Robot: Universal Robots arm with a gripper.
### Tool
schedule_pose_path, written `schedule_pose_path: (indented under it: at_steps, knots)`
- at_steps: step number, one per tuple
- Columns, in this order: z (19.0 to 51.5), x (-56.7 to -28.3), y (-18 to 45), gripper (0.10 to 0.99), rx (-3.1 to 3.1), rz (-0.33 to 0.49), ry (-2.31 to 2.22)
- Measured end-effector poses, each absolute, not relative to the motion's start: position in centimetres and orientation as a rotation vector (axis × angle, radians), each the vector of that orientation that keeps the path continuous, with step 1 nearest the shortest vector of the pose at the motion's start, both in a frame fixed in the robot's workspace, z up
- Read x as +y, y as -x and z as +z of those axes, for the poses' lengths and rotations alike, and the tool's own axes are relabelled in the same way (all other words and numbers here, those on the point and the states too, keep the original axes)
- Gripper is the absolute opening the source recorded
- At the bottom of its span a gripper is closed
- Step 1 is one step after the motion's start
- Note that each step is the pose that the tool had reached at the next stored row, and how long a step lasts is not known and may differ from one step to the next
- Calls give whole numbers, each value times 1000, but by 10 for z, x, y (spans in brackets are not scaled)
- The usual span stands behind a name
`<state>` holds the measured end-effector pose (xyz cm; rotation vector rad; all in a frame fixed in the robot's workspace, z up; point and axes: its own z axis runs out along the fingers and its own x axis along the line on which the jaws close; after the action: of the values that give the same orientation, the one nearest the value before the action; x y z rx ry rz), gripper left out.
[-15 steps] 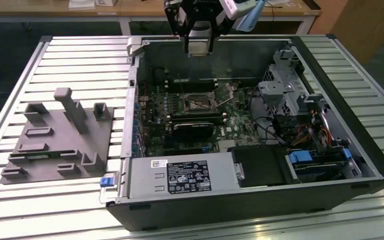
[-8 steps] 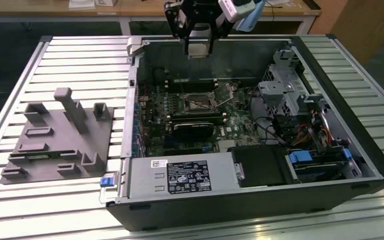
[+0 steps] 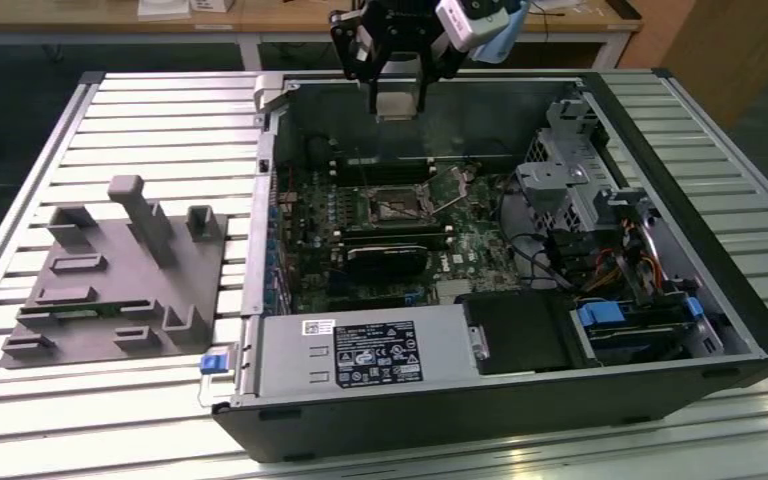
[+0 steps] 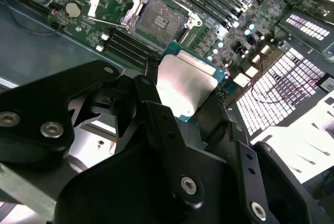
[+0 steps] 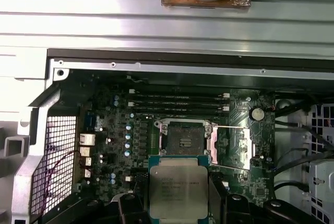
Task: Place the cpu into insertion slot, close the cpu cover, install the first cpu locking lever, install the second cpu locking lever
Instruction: 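Place the cpu into insertion slot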
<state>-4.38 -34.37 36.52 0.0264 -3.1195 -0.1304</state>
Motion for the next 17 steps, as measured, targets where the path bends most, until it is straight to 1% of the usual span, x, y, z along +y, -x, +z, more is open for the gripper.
schedule_pose_path:
  at_steps: [17]
  knots:
    - [359, -344, 44, 541, -3121, -104, -29]
